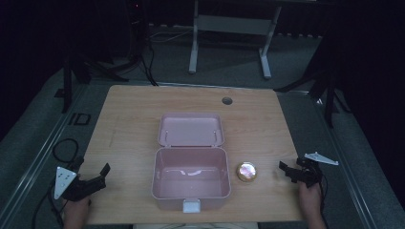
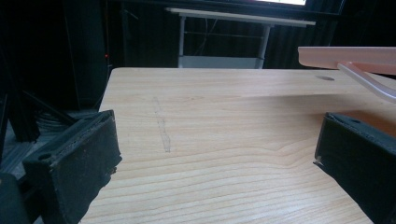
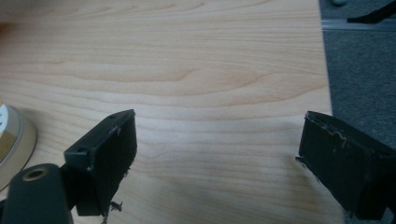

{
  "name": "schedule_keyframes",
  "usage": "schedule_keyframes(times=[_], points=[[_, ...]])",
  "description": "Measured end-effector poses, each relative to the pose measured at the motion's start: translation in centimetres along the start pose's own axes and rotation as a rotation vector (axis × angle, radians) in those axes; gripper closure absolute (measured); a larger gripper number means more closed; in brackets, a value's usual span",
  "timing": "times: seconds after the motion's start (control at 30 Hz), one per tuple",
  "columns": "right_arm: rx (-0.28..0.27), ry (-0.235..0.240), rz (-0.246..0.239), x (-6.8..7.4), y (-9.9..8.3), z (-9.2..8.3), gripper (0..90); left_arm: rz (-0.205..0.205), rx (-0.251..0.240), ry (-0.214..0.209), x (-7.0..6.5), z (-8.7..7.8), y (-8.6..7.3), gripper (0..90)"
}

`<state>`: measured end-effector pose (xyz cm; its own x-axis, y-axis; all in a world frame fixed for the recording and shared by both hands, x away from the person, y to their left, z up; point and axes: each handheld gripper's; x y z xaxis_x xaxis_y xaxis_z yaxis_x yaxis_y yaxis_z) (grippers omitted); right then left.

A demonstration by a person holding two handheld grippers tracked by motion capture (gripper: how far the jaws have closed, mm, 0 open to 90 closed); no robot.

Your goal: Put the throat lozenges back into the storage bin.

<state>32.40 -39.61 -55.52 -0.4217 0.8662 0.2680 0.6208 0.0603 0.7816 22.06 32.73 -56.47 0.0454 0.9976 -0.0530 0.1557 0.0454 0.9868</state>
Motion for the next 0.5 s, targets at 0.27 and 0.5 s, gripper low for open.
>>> schedule_keyframes(times=[0.27,0.5], points=[[0.073,0.025,-0.063,0.38,0.17,0.37,12.8,-0.002,0.001,0.000,0.01,0.02,0.01,0.4],[0.184,0.099,-0.081,0.80,0.81,0.72,11.4,-0.001,0.001,-0.002,0.01,0.01,0.01,0.4]])
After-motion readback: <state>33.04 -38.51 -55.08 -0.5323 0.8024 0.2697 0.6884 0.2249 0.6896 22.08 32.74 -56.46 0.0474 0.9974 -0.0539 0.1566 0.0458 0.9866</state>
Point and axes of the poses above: each handheld gripper's, and its own axes: z roughly forward along the jaws, y roughly out of its top, x roughly to its left, and after that the axes turned 10 degrees about y, right-handed
